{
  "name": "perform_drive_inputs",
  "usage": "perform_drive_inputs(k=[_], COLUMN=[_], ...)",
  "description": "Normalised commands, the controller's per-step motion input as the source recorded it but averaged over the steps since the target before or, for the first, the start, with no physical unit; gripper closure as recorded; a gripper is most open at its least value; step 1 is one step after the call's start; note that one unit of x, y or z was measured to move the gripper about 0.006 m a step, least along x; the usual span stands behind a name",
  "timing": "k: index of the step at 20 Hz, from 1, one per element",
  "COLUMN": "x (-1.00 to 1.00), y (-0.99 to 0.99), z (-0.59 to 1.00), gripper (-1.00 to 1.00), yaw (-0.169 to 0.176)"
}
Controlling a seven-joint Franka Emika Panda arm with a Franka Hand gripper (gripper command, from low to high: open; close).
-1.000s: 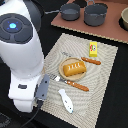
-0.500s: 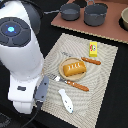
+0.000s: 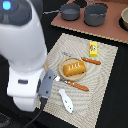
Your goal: Interact with the objects in diverse but meaningful ways.
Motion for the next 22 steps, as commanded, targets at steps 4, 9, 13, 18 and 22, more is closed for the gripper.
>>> perform_drive_inputs(k=[4,9,13,18,22], x=[-0.11,-0.07,-0.06,-0.07,-0.12], y=[0.87,0.89,0.90,0.91,0.90], z=[0.69,0.48,0.37,0.19,0.01], gripper=[1.00,1.00,1.00,1.00,1.00], yaw=[0.050,0.039,0.034,0.042,0.049])
